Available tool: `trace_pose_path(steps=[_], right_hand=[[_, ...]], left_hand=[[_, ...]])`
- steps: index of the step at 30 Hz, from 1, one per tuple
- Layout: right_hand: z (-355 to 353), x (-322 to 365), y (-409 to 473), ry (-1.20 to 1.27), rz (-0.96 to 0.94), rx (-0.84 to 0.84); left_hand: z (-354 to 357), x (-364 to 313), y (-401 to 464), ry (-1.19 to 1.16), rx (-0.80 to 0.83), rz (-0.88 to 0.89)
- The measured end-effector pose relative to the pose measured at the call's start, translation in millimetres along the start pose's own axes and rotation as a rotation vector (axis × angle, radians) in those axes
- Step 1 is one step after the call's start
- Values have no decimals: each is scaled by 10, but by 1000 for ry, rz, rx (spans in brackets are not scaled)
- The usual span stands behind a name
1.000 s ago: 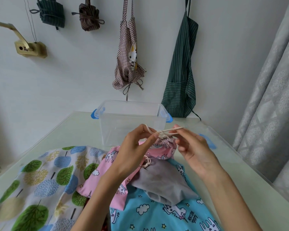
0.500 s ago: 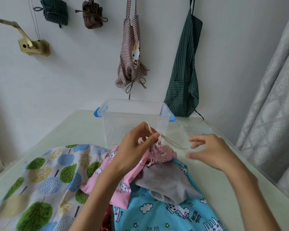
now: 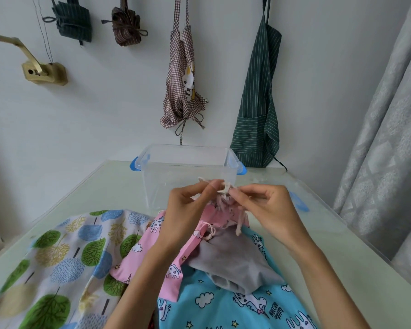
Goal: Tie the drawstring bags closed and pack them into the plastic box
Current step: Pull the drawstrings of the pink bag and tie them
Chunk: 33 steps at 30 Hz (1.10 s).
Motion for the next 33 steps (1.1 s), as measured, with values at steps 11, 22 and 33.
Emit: trace_pose_path(steps=[11, 22, 33], right_hand=[[-394, -104, -11, -276, -27, -207], [-383, -193, -19, -229, 211, 6], [-282, -242, -79, -437, 364, 163]], left_hand=[[-64, 189, -48, -84, -217, -210], [-46, 204, -70, -206, -245, -330], [48, 82, 40, -173, 10, -220]])
Point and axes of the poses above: each hand's wrist, its own y-axis towards the middle knuckle, its own z-axis out of the palm, x = y × z, the point moved 6 cm from there along y, towards the middle knuckle, and after that the axes turned 5 degrees about z, right-handed, at the moved point
